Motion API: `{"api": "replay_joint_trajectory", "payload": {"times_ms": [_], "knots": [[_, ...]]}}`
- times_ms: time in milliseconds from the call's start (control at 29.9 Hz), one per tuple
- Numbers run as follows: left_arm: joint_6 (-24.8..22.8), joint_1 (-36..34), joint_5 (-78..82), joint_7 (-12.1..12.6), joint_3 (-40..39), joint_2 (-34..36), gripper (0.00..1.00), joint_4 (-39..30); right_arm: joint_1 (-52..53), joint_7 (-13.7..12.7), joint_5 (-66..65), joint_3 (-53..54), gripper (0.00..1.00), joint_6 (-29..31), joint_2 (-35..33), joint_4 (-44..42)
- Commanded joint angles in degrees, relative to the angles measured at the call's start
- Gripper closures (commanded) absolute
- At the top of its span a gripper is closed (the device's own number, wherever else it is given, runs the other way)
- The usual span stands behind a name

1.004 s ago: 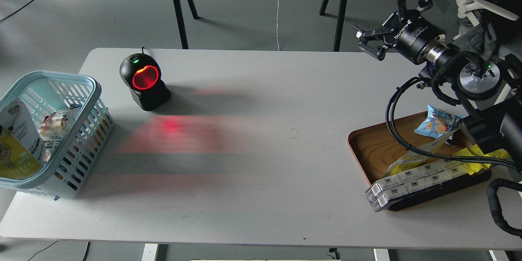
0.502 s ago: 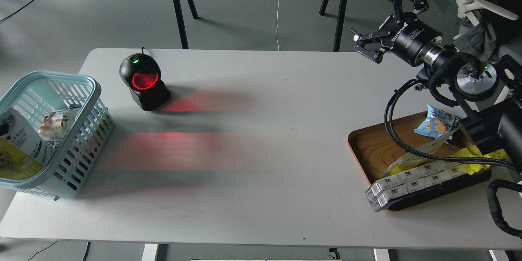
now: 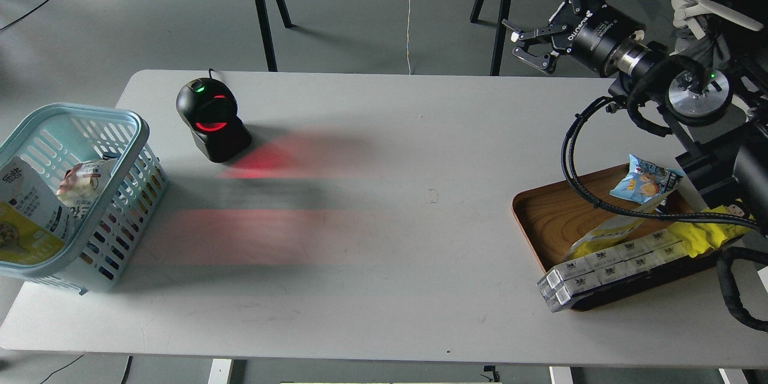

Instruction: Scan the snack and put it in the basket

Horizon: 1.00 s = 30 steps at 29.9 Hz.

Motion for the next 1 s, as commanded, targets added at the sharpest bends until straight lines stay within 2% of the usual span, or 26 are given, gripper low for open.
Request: {"api": "replay_joint_trajectory", "payload": {"times_ms": [0,67,234,368,502,569,703,770,970], "knots": [[-13.3,-5.4,-13.7,0.3,-4.2,-8.5,0.01,5.9,1.2,-0.1,0.0,-0.7,0.01,-0.3,0.0,-0.1],[-18.6,-6.8,-17.7,0.1,-5.7,-13.6,0.01,10.5,1.5,0.0,0.0,-1.6,0.01,-0.5,0.2,-0.2],[-27.6,-8.6,-24.3,0.4,-12.7,-29.2,0.01,22.8,1.6,0.0,0.0,-2.5,0.01,-1.3,0.4,-0.5],[-36.4,-8.5,-34.6,3.6,-17.3,-38.2,0.01,33.3,1.5,0.9,0.0,-1.6,0.01,-1.2,0.4,-0.6],[-40.6,-8.5,-45.7,4.9,-17.7,-44.1,0.01,40.5,0.2,2.0,0.1,0.1,0.01,-1.1,0.3,-0.2],[-43.0,-8.4,-51.5,6.2,-17.7,-45.2,0.01,42.2,-1.3,2.1,0.1,2.2,0.01,-1.2,0.2,-0.1],[-46.0,-7.5,-60.4,13.1,-17.6,-46.0,0.0,42.9,-4.9,2.1,0.1,5.2,0.01,-1.3,-1.6,3.4],[-46.2,-6.7,-62.5,15.1,-17.7,-46.5,0.0,42.8,-6.8,2.1,0.2,5.4,0.01,-1.3,-3.9,5.2],[-46.2,-3.6,-62.9,16.1,-17.0,-47.6,0.0,40.4,-13.5,2.1,0.3,11.7,0.01,-0.5,-6.4,9.2]]}}
